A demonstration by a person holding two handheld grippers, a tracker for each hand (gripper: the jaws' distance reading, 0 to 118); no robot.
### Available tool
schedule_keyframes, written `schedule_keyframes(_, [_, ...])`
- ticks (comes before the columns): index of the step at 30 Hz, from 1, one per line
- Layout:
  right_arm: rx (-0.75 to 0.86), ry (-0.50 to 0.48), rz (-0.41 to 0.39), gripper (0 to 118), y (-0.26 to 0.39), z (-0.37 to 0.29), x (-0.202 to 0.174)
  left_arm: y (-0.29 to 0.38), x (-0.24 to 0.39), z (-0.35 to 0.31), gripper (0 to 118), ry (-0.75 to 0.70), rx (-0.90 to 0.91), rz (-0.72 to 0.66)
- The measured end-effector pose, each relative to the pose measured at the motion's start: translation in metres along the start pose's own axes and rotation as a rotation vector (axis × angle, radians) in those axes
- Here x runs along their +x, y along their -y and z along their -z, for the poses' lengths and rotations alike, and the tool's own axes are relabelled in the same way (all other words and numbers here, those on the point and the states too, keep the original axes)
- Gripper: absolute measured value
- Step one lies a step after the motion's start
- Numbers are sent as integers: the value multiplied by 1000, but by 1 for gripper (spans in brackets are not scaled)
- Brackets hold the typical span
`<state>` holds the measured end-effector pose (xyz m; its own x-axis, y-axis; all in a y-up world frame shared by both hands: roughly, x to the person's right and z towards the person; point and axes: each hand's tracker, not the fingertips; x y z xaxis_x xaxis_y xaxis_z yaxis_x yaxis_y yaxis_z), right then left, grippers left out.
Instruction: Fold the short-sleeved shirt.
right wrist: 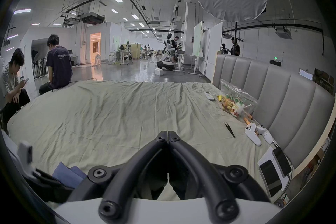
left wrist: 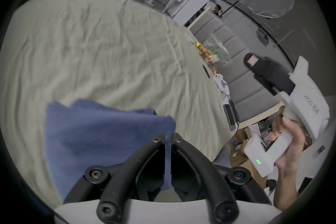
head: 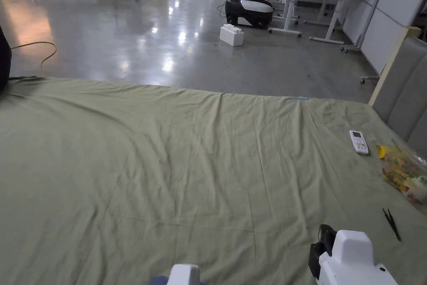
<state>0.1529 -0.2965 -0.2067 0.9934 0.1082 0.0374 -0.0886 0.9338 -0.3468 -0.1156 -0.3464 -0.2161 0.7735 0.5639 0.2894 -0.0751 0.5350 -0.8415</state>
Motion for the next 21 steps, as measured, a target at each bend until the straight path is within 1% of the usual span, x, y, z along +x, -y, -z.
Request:
schedule_keyframes(2, [6,0,3,0,-2,-1,-1,-10,-5,-17,6,-28,63,13])
schedule_keyframes(5, [22,-2,13,0,-8,-3,-3,-19,1,-54,6,-95,225,66])
schedule_keyframes(7, [51,2,24,0,-13,-5,-7,-27,4,-73,6,-262,378,168])
schedule_keyframes(9, [77,6,24,0,-20,-7,-10,-27,10,-89,6,-394,502,248])
schedule_keyframes(11, [116,5,37,0,-27,-9,-13,-31,12,-101,6,-495,589,317])
schedule_keyframes(13, [160,12,37,0,-35,-12,-17,-36,8,-105,6,-578,682,356])
schedule_keyframes(15, [195,20,32,0,-42,-15,-20,-43,7,-113,6,-637,741,366])
schedule_keyframes(18, [235,26,31,0,-52,-16,-23,-55,1,-116,6,-699,808,339])
schedule_keyframes(21, [262,28,31,0,-59,-14,-25,-63,-4,-117,6,-731,844,346])
